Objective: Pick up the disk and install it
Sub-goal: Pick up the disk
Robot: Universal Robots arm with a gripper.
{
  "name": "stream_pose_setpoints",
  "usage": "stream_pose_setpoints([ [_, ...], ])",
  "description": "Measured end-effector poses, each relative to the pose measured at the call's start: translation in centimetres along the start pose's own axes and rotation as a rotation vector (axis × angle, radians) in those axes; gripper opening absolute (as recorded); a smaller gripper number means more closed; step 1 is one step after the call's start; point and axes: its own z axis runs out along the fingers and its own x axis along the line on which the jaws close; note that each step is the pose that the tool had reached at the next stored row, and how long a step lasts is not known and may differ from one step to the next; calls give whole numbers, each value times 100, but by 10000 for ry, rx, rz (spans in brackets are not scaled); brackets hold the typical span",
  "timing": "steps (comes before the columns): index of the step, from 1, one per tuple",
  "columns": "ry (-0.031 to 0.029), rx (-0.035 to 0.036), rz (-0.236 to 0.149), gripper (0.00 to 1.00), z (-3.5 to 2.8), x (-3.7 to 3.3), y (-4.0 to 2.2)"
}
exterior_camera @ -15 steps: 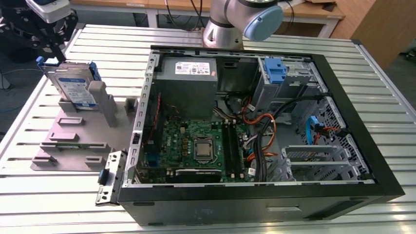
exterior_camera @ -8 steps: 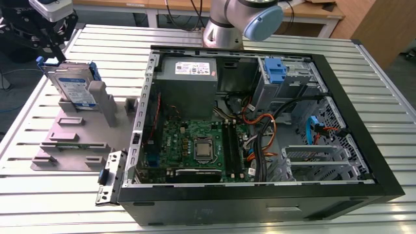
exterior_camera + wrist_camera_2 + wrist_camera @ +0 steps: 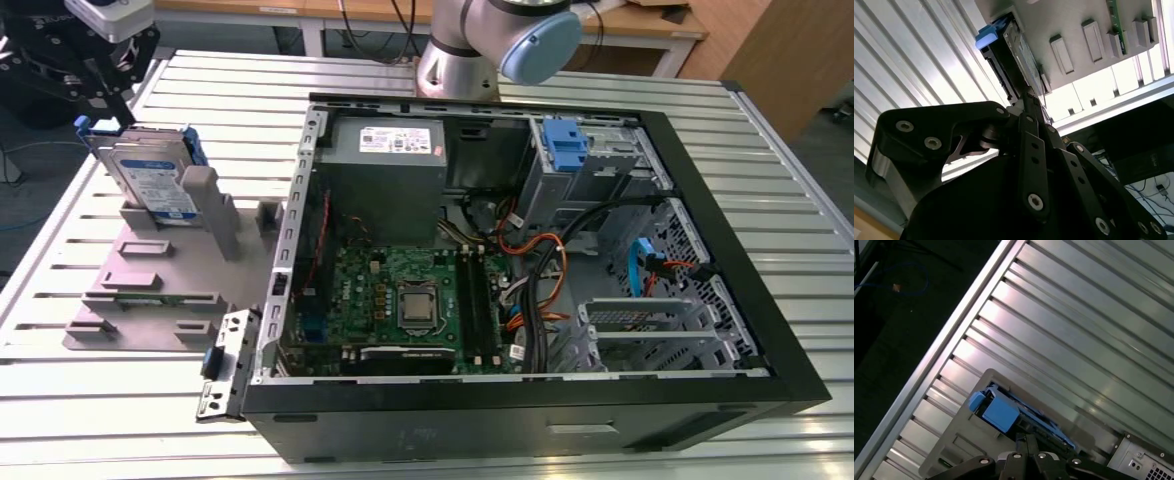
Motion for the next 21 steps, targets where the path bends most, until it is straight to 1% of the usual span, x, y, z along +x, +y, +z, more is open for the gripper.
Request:
stream_pose_setpoints([
  [21, 75, -53, -1692, 11, 0, 0, 0],
])
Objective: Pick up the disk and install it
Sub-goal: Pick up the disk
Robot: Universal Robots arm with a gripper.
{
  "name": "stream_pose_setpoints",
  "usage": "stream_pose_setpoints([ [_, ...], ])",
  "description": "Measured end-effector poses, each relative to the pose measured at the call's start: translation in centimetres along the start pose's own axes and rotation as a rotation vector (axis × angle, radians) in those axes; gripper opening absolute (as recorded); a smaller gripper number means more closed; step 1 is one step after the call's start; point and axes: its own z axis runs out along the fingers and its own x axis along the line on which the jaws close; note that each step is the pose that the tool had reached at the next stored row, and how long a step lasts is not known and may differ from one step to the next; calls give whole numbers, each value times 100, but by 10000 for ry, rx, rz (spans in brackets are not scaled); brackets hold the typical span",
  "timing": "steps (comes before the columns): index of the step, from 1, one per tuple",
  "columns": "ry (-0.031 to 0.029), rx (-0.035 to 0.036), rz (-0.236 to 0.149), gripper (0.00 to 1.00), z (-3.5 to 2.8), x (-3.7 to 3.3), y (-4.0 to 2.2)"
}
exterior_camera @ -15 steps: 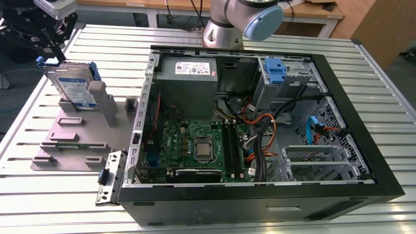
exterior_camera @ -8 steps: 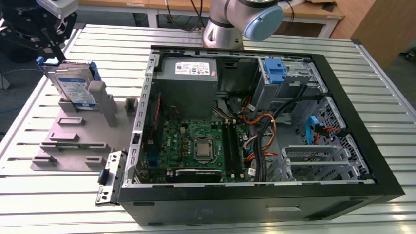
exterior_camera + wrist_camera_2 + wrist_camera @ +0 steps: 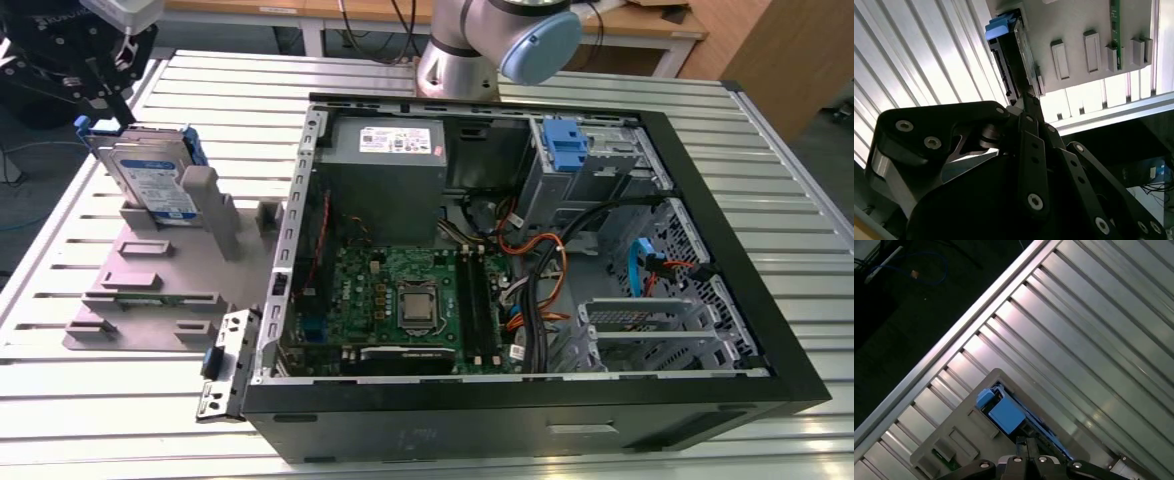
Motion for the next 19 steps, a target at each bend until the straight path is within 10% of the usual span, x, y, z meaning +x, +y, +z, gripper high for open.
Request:
stream_pose_setpoints([
  [19, 66, -46, -1462, 11, 0, 0, 0],
])
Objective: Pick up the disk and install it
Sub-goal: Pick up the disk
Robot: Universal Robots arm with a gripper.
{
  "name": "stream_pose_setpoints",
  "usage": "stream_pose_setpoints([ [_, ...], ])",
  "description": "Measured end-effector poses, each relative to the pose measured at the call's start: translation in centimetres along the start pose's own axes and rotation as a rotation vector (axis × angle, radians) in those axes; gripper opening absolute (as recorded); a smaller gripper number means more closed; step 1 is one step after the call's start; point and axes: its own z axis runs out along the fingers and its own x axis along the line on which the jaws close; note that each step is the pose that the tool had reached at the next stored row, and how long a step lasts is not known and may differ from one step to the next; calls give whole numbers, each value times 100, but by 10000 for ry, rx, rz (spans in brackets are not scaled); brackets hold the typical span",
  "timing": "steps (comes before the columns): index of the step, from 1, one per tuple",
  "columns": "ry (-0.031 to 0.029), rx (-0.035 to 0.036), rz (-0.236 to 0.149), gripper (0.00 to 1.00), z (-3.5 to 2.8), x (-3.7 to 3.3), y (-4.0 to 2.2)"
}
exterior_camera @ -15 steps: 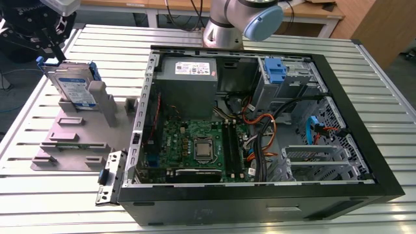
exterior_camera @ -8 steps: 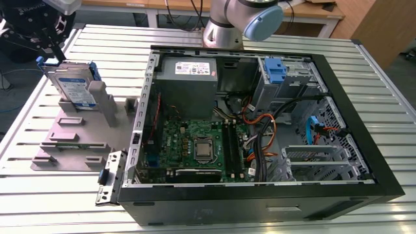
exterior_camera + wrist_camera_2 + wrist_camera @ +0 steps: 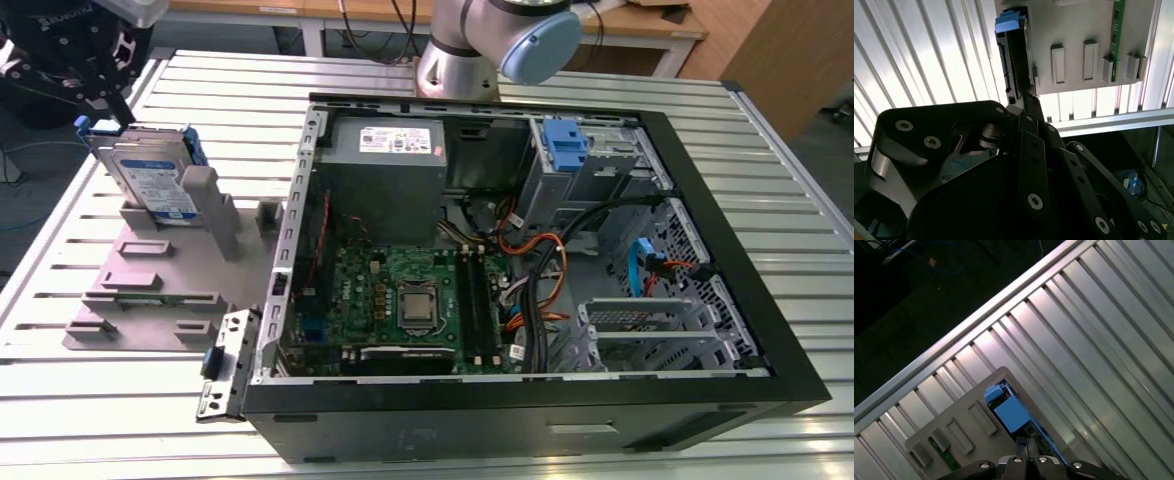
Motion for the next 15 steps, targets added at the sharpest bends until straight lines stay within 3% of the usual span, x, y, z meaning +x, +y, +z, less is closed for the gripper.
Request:
stream_pose_setpoints([
  [15, 51, -36, -1149, 11, 0, 0, 0],
])
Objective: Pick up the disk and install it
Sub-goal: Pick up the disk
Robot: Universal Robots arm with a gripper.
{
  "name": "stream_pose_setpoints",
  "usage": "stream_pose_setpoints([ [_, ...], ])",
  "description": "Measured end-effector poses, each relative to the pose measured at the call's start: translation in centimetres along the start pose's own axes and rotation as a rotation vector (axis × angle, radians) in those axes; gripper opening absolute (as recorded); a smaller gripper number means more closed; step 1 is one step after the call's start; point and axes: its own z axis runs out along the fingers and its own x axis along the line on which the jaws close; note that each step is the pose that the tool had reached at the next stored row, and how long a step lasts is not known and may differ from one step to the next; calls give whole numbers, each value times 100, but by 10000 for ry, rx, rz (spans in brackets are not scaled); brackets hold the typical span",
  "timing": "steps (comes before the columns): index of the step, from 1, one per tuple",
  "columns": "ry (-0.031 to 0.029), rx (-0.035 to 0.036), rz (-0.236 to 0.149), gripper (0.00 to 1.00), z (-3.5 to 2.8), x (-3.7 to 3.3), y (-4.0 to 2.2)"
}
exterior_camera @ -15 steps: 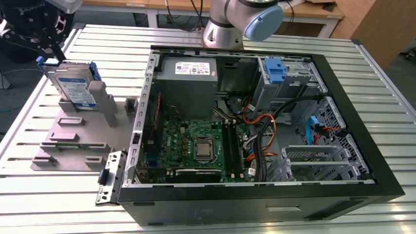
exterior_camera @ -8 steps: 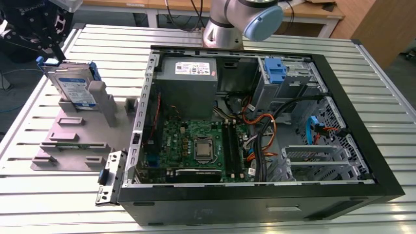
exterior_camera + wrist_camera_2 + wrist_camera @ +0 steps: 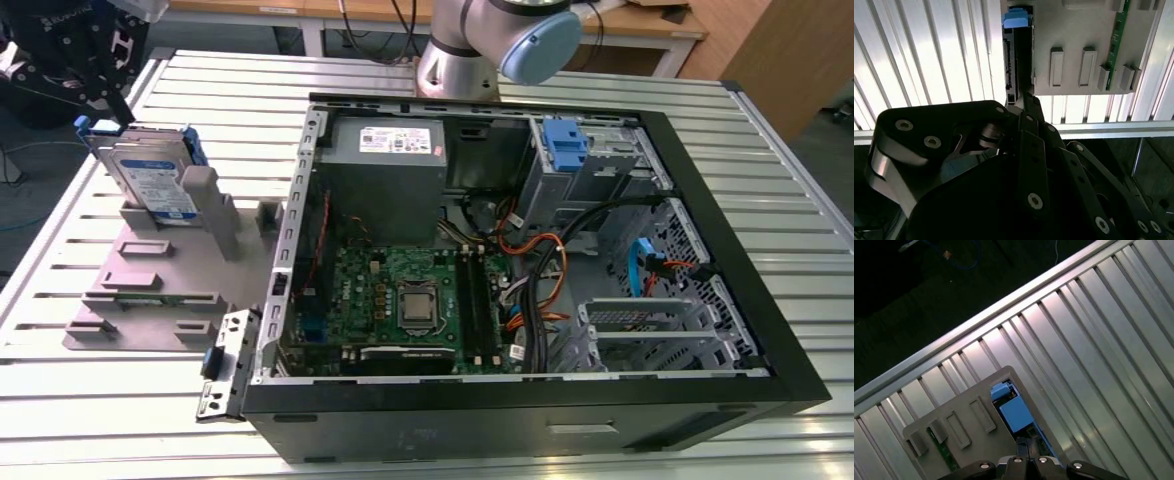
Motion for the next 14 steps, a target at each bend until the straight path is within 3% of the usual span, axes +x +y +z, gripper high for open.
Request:
stream_pose_setpoints([
  [14, 48, -30, -1018, 11, 0, 0, 0],
])
